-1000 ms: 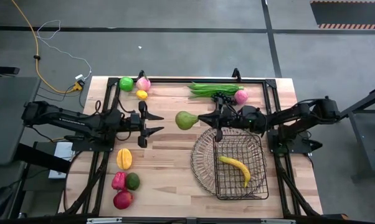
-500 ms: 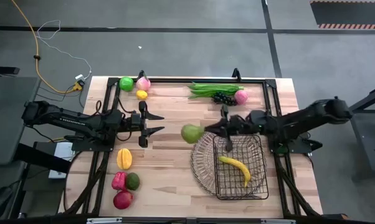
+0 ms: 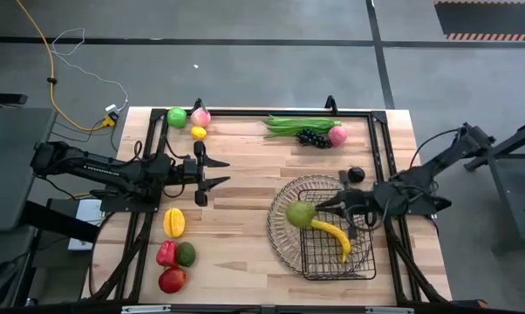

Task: Build produce basket
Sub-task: Put the pear into the wire basket

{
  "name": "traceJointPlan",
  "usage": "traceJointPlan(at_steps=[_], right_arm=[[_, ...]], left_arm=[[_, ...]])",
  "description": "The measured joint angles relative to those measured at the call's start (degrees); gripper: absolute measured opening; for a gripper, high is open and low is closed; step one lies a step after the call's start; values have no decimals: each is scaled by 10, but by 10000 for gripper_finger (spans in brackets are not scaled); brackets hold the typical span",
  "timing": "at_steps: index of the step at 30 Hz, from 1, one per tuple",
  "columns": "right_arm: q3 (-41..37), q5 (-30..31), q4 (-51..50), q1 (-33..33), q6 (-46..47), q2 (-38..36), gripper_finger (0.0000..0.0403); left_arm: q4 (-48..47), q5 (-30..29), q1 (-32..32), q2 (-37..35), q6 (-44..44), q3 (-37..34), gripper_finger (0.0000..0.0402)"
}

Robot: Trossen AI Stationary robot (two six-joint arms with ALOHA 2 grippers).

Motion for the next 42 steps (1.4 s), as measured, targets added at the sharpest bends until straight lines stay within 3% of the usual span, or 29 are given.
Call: traceJointPlan(at_steps=[7,12,17,29,42], right_arm=[[173,25,-381,31,275,44,0],[201,-24,-526,31,436,80,0],[160,-73,-552,23,508,101,0],[46,-105,-538,-9,598,117,1],[64,-111,-528,-13,605,117,50]], left_arm=[[-3,0,0,0,2,0,168],[-4,1,0,0,2,0,168],[-4,1,0,0,1,0,168],[-3,1,0,0,2,0,168],[-3,1,0,0,2,0,168]])
